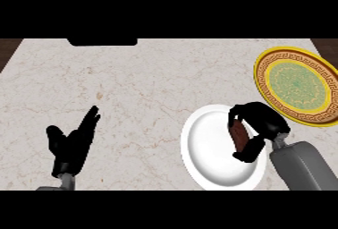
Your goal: Pick the sweet potato from the plate and place it in the plate
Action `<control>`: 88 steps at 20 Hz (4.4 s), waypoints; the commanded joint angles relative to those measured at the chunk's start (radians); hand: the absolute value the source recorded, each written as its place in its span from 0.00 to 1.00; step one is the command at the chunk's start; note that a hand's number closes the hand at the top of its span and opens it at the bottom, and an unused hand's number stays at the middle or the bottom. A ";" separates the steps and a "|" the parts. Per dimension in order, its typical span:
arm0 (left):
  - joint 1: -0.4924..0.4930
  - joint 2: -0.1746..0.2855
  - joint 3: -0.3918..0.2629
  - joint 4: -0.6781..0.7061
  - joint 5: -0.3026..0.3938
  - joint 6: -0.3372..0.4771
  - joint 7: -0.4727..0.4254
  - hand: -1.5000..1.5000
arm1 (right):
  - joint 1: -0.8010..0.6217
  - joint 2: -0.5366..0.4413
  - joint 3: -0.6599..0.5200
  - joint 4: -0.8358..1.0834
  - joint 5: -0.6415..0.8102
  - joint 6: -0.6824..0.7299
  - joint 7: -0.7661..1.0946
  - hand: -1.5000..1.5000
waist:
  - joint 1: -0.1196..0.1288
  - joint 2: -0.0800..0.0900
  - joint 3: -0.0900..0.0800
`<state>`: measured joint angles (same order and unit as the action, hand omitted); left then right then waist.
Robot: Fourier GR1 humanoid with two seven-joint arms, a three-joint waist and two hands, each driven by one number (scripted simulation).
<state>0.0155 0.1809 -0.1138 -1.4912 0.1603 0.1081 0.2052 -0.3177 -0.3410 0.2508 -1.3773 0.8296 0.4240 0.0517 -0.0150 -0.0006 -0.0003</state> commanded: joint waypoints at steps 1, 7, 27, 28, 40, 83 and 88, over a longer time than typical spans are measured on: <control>0.017 -0.005 0.001 0.013 0.009 0.000 0.014 0.50 | -0.052 0.070 -0.184 0.057 0.037 -0.142 0.291 1.00 | -0.016 0.010 -0.005; 0.013 -0.004 -0.021 0.004 0.007 -0.023 0.023 0.50 | -0.244 0.157 -0.292 0.013 0.235 -0.476 0.629 1.00 | 0.048 0.010 -0.006; -0.043 -0.025 -0.025 0.030 0.005 -0.032 0.040 0.50 | -0.463 0.340 -0.538 0.292 0.991 -1.223 1.231 1.00 | 0.055 0.017 0.001; -0.042 -0.032 -0.031 0.045 -0.008 -0.018 0.047 0.50 | -0.476 0.333 -0.581 0.324 1.018 -1.225 1.226 1.00 | 0.054 0.020 0.001; 0.034 -0.040 -0.030 0.012 -0.016 -0.020 0.017 0.50 | -0.443 0.122 -0.836 0.530 0.936 -1.455 1.037 1.00 | 0.042 0.010 0.002; 0.030 -0.051 0.023 0.056 -0.034 -0.041 0.008 0.50 | 0.096 0.326 -0.921 0.061 -0.517 -1.106 -0.151 0.00 | -0.003 -0.005 -0.001; -0.022 -0.071 0.040 0.079 -0.026 -0.037 0.018 0.50 | 0.252 0.339 -0.730 -0.114 -0.418 -1.184 0.033 0.00 | 0.004 -0.002 -0.001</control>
<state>0.0200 0.1321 -0.0813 -1.4791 0.1277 0.0679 0.2077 -0.1815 -0.0356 -0.5924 -1.3631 0.3709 -0.7430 0.0056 -0.0108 -0.0117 0.0058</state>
